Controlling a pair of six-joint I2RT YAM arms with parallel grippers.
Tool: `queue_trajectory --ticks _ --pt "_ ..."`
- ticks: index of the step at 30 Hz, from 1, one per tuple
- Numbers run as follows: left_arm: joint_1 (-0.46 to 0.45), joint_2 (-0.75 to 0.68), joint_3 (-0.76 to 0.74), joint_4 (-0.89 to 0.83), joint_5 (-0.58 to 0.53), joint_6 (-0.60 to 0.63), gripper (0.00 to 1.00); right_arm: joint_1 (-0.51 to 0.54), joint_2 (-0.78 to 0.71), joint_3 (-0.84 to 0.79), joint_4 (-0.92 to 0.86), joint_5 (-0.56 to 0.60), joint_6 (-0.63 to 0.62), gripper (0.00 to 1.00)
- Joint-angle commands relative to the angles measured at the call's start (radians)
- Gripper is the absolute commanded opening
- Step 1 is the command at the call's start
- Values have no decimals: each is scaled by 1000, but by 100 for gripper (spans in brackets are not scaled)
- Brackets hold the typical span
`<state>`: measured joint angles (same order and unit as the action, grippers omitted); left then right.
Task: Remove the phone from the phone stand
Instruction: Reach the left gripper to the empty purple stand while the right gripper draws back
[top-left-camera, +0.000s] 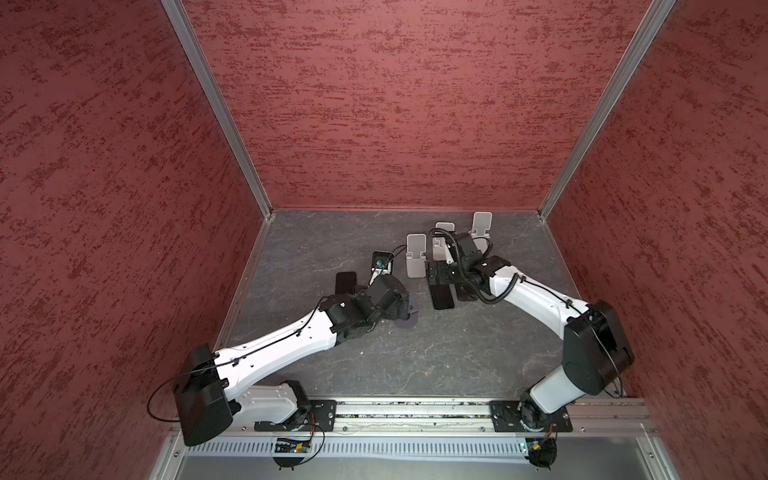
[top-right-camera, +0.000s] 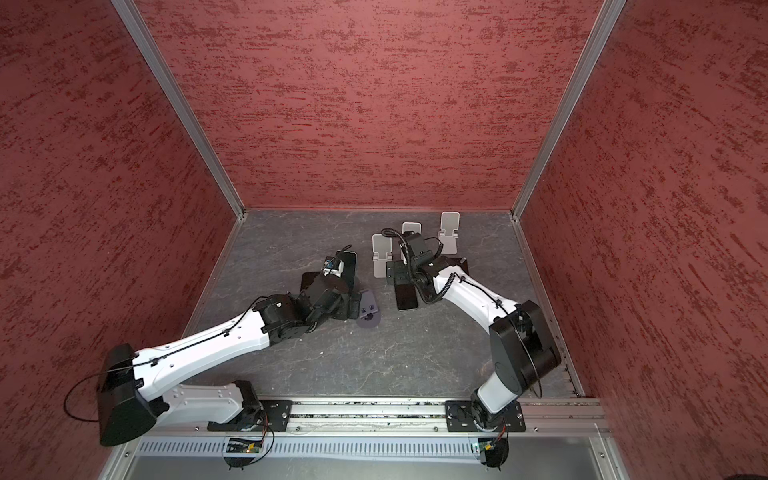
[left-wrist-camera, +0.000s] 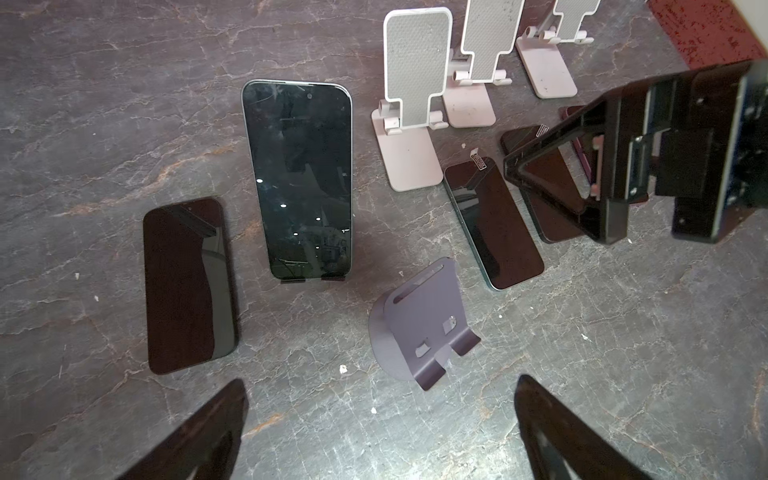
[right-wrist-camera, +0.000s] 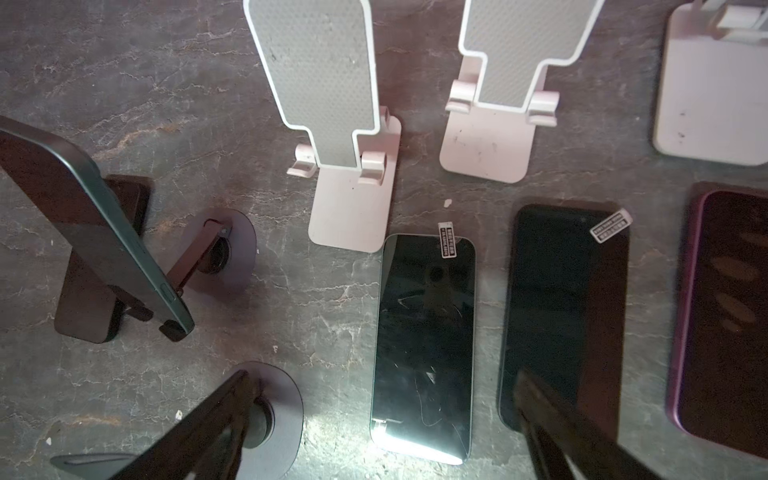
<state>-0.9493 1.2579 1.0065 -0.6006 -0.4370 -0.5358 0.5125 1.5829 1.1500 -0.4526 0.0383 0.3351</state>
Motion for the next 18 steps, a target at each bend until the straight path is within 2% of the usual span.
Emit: queue_trajectory --ticks 1,10,18 --pt "-18 28 39 -55 -39 -27 100 -10 -56 -29 24 68 26 99" --pt "-52 117 117 -119 -60 -74 100 -37 -124 -91 29 145 19 99" --pt "-55 209 181 -181 -70 -188 99 -60 -189 -152 51 160 14 99"
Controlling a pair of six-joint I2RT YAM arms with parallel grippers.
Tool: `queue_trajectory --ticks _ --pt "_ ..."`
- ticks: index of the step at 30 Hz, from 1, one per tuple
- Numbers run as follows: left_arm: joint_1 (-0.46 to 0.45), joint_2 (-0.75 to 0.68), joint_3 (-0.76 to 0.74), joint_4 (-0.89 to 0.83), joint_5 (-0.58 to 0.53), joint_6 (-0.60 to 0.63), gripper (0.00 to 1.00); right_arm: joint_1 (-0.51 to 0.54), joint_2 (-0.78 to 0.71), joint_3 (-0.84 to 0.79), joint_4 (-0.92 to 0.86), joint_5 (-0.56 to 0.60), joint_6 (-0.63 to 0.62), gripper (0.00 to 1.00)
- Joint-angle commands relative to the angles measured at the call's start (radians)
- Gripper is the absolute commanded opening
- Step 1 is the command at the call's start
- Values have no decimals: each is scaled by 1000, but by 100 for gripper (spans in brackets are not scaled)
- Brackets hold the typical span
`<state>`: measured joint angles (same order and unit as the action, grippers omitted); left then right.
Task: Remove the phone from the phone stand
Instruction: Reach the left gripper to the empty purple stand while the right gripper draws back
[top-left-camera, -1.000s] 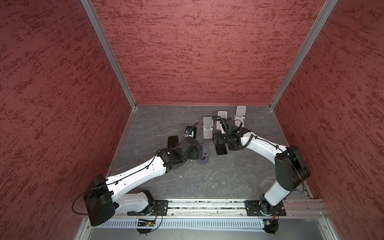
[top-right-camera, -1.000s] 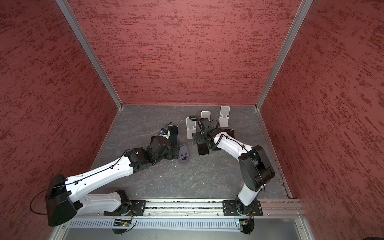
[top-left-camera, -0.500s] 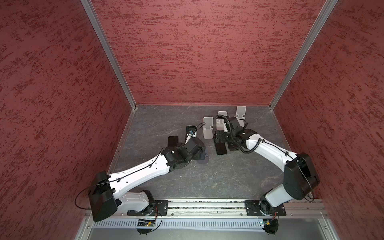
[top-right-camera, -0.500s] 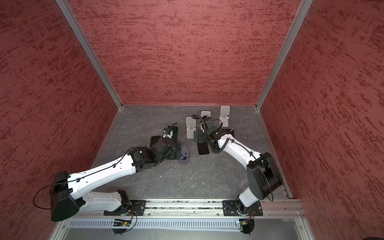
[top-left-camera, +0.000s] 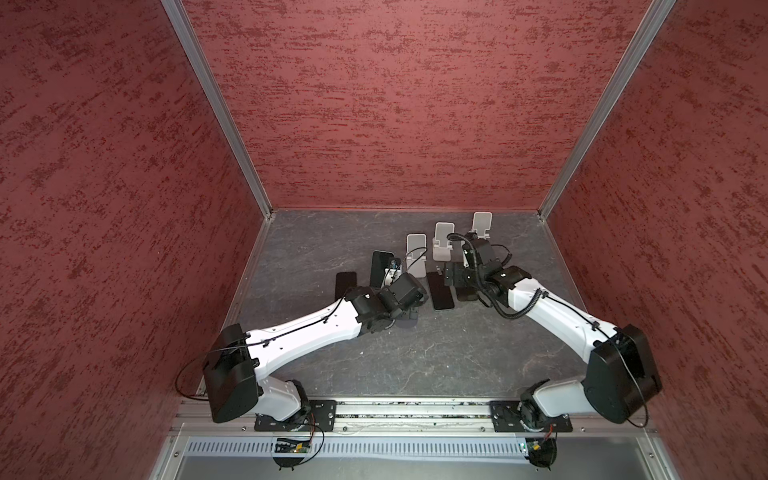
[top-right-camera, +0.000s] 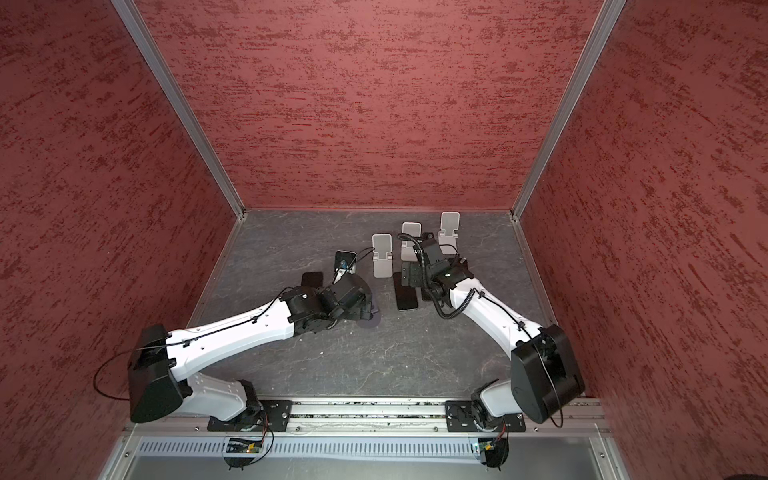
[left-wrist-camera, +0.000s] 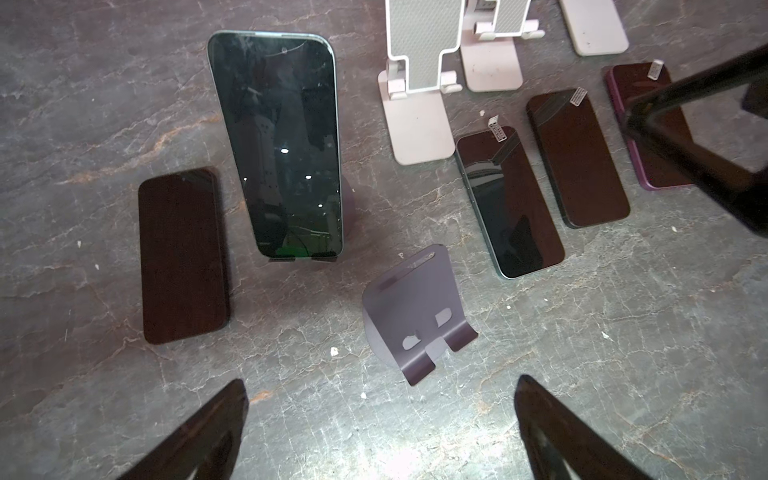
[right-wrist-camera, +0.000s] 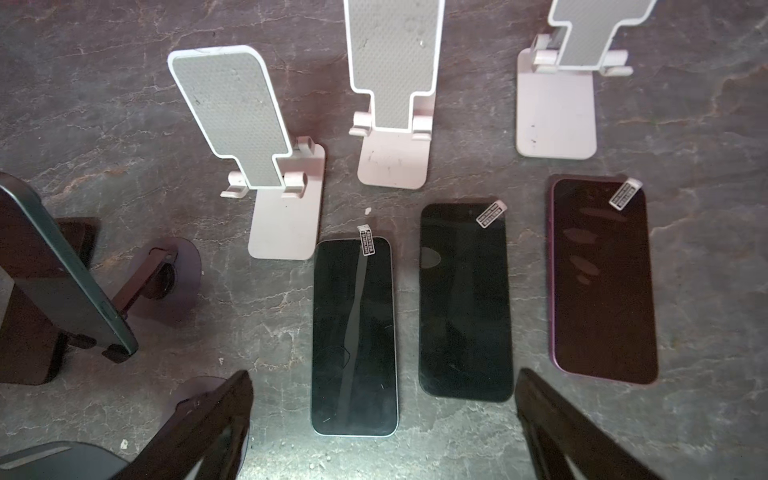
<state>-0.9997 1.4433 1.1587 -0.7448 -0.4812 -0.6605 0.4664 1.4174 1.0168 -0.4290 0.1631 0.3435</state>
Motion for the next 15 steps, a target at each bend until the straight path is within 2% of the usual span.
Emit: queue_trajectory --ticks 1,11,15 --pt "-5 38 39 -43 -31 -81 100 -17 -29 -28 30 35 7 99" --pt "6 203 180 -160 -56 -218 99 -32 -82 -99 70 16 17 99" --pt "7 244 195 -152 -50 -263 100 -40 -93 -113 77 18 12 99"
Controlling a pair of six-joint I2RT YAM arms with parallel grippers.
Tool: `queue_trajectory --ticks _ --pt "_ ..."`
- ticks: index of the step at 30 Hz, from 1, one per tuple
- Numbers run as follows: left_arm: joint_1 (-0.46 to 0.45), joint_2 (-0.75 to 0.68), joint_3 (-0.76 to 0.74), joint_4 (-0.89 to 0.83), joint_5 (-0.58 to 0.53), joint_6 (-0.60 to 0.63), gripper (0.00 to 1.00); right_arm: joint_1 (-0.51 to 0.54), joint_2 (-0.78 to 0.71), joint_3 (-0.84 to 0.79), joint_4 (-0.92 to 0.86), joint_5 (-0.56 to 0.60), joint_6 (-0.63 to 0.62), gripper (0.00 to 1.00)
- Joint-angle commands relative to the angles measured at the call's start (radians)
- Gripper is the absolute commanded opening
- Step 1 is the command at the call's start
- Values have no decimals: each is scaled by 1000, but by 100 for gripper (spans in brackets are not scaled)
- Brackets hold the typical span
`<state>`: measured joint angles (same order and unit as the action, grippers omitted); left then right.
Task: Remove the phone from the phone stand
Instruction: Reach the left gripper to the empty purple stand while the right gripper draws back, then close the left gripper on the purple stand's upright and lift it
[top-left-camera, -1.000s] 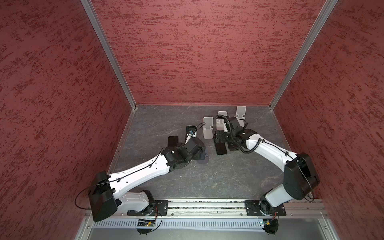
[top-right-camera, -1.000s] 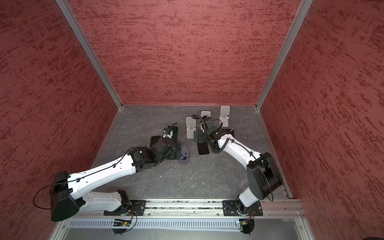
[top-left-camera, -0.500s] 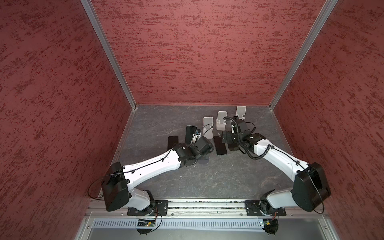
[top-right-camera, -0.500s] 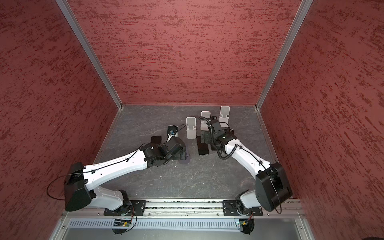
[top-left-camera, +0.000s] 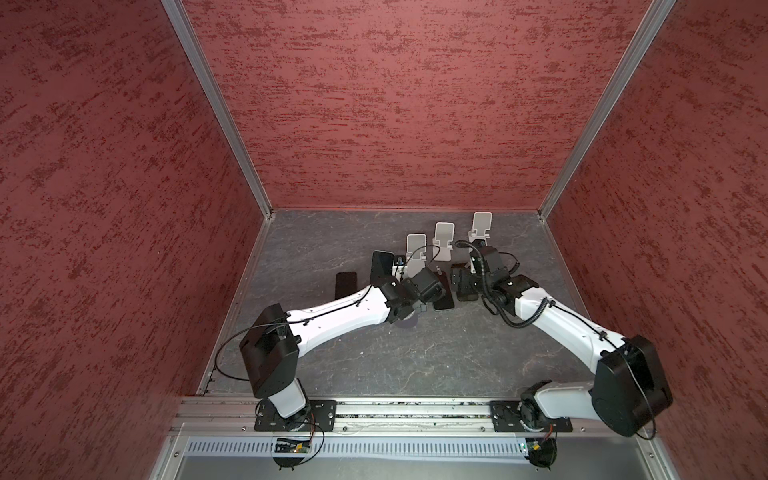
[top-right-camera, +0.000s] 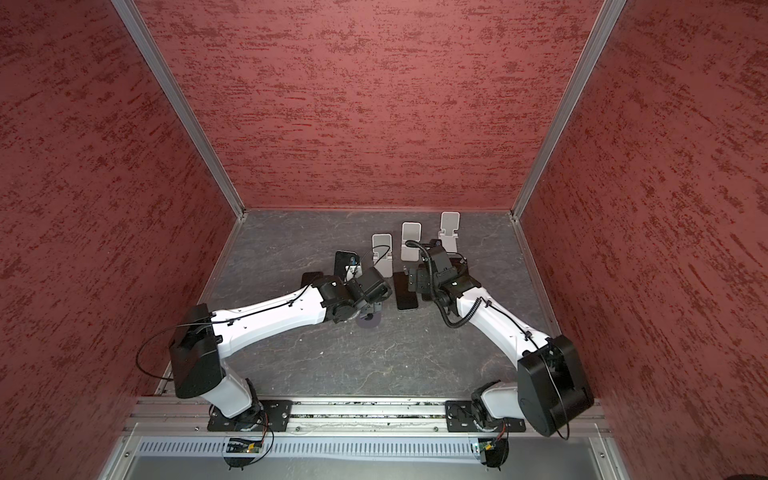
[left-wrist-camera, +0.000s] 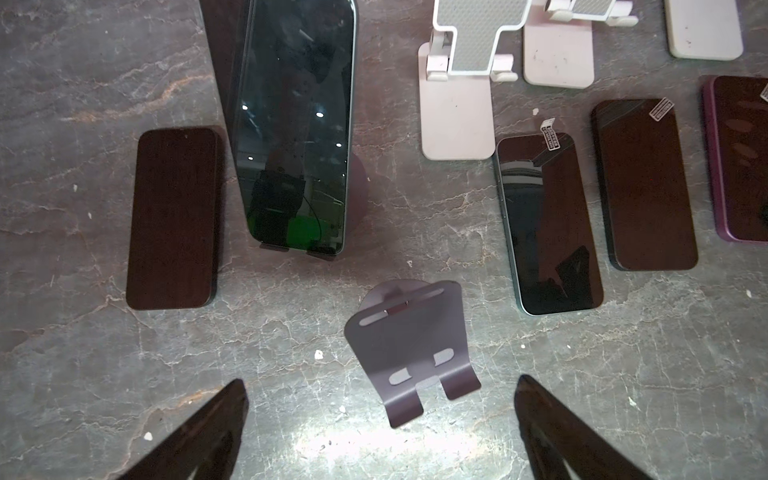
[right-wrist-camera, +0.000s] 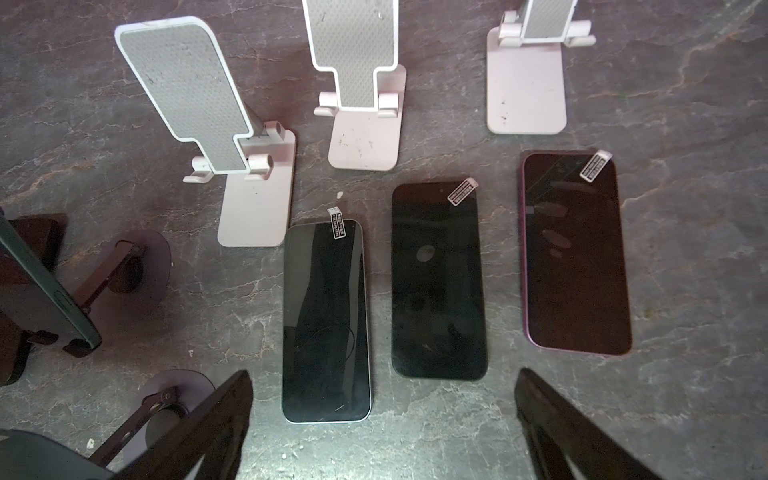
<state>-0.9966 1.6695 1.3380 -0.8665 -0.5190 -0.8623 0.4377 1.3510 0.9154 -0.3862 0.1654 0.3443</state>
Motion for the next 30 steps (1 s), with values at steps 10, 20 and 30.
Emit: queue_trajectory --ticks 10,20,30 --pt "12 57 -8 82 -29 -138 99 -48 -43 -53 74 -10 -9 99" --pt "27 110 0 126 -18 -204 100 -84 -52 -99 114 -60 -21 99" --pt "36 156 6 156 2 -231 99 -95 -35 -114 134 -101 -19 99"
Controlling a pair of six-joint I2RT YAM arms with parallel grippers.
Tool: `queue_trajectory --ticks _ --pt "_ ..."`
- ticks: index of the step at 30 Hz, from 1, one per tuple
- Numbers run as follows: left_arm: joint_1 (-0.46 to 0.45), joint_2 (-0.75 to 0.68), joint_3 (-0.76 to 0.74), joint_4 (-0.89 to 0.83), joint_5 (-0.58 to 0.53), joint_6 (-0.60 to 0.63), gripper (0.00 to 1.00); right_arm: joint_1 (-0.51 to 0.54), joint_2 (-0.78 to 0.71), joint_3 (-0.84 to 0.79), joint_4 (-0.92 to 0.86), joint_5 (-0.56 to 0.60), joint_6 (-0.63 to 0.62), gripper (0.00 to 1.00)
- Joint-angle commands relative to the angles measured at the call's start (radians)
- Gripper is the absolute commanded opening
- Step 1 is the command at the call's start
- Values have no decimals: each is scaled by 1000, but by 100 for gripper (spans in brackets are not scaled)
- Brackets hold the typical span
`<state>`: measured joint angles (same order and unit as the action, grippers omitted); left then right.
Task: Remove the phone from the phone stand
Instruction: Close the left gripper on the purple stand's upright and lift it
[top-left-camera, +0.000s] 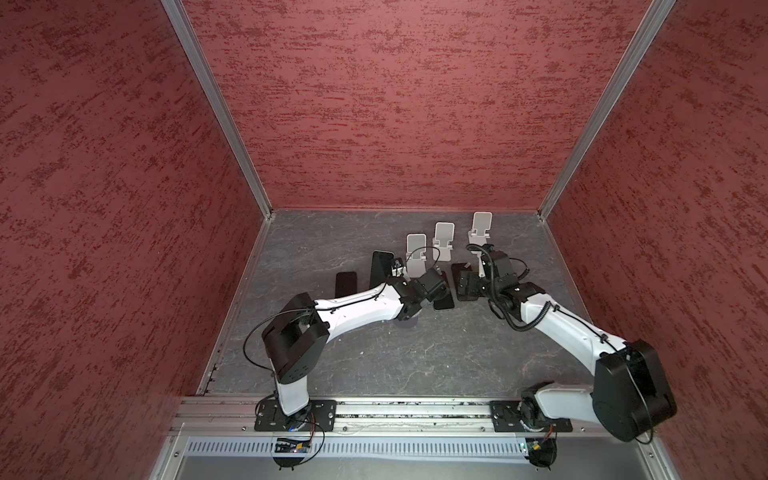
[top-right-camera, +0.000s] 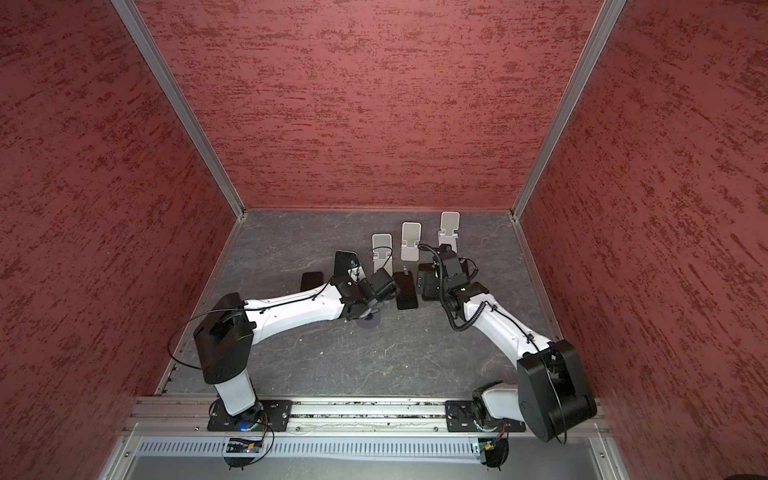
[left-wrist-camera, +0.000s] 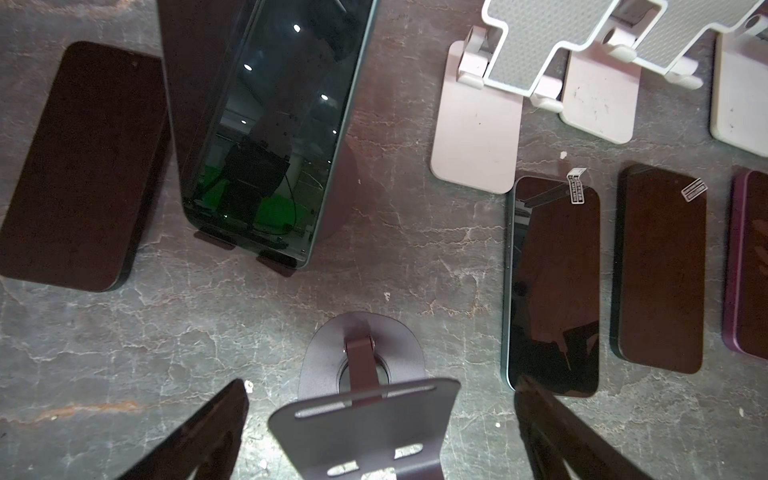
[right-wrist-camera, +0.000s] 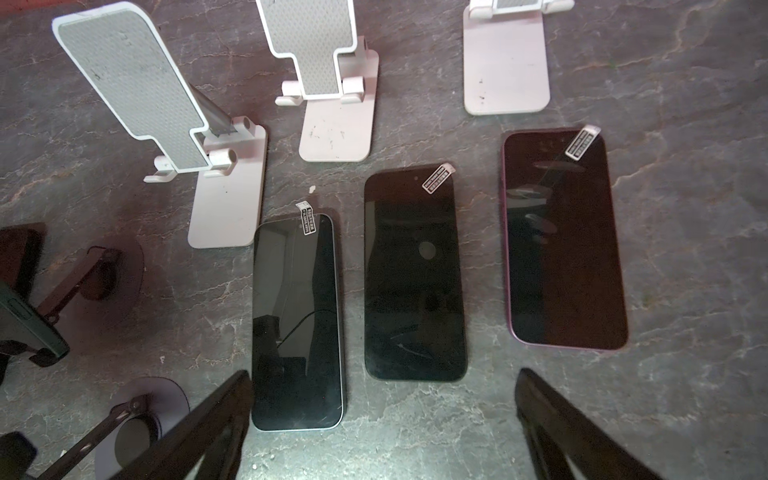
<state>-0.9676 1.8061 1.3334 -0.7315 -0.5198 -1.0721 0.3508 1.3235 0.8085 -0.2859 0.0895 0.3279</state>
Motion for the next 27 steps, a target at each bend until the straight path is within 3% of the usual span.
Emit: queue_trajectory --ticks 1,27 --pt "9 22 8 23 3 -23 98 -9 -6 -9 34 -28 -3 99" --pt "18 33 -40 96 39 -11 77 -11 31 -8 60 -61 6 99"
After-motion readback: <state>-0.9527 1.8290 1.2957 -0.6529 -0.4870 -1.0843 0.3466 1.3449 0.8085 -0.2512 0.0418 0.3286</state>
